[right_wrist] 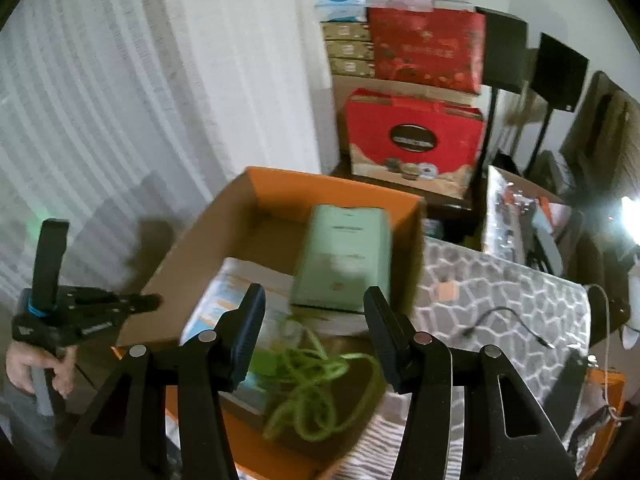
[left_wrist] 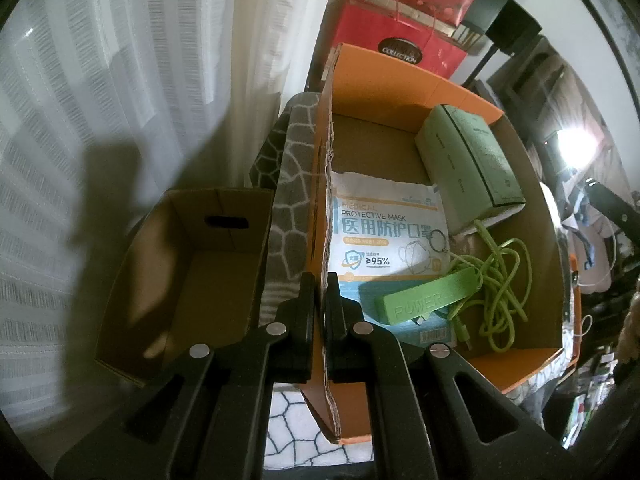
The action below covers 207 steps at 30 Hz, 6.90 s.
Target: Organize objects
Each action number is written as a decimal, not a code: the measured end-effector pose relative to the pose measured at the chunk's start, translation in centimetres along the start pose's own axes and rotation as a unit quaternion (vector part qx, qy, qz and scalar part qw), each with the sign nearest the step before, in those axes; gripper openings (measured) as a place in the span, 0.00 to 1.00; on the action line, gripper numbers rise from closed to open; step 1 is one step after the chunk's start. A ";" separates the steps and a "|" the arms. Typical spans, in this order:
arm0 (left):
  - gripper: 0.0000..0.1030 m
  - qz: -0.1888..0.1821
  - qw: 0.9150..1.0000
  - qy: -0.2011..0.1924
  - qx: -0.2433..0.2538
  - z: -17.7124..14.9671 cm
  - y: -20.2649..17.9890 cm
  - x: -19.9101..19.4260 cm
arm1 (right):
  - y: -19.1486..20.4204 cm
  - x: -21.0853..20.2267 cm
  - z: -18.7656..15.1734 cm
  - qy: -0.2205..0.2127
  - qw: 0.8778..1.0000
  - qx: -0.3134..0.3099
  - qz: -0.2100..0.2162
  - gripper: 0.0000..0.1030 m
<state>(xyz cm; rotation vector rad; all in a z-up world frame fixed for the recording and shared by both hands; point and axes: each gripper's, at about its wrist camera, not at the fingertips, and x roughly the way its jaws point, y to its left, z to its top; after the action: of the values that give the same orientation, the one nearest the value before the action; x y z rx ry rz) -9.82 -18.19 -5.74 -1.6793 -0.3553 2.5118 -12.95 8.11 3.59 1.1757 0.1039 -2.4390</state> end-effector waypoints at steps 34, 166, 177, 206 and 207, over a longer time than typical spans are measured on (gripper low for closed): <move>0.04 0.005 1.000 -0.001 0.003 0.0 -0.3 -0.1 | -18.7 0.3 -6.7 0.044 0.983 0.142 -0.110 0.55; 0.04 0.006 1.000 -0.002 0.008 0.0 -1.0 -0.3 | 6.4 9.9 -0.8 0.082 0.996 -0.032 0.029 0.38; 0.04 0.007 1.000 -0.002 0.008 -0.1 -0.9 -0.3 | 5.4 8.5 -0.5 0.067 0.997 -0.026 0.024 0.38; 0.04 0.007 1.000 -0.002 0.007 0.1 -1.4 -0.3 | -9.1 1.9 -0.7 0.027 0.995 0.059 -0.071 0.47; 0.04 0.008 1.000 -0.002 0.006 0.1 -1.5 -0.3 | -9.6 1.9 -0.8 0.026 0.995 0.062 -0.074 0.50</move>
<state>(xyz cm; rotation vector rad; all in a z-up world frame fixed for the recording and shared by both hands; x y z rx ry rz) -9.83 -16.84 -5.06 -1.6782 -0.3275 2.5237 -17.30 16.32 0.50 1.3303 0.0580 -2.5760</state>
